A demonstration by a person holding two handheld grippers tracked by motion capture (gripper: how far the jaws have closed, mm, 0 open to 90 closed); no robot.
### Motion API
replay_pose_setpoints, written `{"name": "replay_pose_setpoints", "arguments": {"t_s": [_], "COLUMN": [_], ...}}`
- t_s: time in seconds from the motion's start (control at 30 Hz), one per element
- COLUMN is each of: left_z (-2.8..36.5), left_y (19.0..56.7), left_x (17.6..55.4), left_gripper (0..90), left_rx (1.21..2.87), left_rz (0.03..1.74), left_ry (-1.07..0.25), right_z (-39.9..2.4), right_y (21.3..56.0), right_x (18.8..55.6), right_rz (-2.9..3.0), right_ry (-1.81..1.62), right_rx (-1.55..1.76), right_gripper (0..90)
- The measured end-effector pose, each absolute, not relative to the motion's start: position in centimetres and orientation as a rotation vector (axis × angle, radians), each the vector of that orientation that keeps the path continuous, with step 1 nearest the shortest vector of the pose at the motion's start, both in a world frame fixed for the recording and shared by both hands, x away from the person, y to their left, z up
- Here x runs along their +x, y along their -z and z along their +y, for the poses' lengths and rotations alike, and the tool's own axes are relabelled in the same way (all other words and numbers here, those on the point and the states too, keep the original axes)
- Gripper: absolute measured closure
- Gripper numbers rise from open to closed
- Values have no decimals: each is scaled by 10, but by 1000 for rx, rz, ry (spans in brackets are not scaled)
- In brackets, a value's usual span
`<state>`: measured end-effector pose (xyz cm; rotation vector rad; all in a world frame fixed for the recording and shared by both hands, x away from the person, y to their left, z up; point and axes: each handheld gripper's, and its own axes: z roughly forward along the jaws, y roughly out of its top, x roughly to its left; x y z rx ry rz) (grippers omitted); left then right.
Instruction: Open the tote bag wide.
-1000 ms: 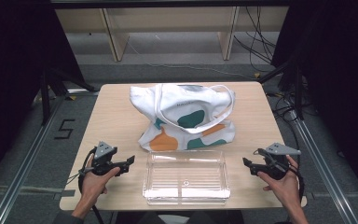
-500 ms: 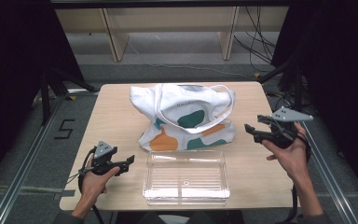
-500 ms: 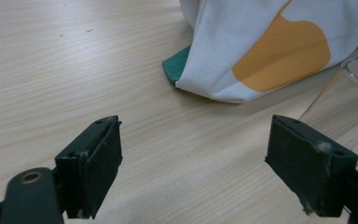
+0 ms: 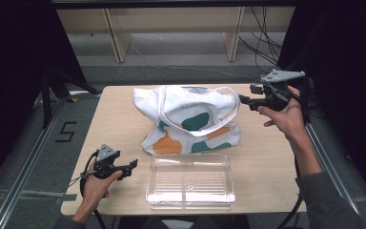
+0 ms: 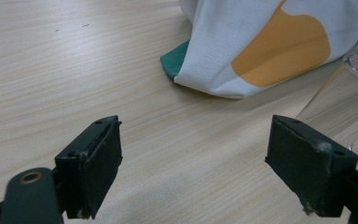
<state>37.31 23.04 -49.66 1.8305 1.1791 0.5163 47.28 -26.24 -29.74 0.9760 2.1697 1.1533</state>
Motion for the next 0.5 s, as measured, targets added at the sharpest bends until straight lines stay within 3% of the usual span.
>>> {"name": "replay_pose_setpoints", "arguments": {"t_s": [0.3,0.5], "left_z": [232,235], "left_y": [496,494], "left_x": [374,374], "left_gripper": [173,173], "left_rx": [1832,1824], "left_rz": [1173,1172], "left_ry": [-521,-518], "right_z": [-225,-208], "right_y": [285,294], "right_x": [513,535], "right_rz": [2262,2341], "right_ry": [-1031,-937], "right_rx": [897,917], "right_gripper": [468,507]}}
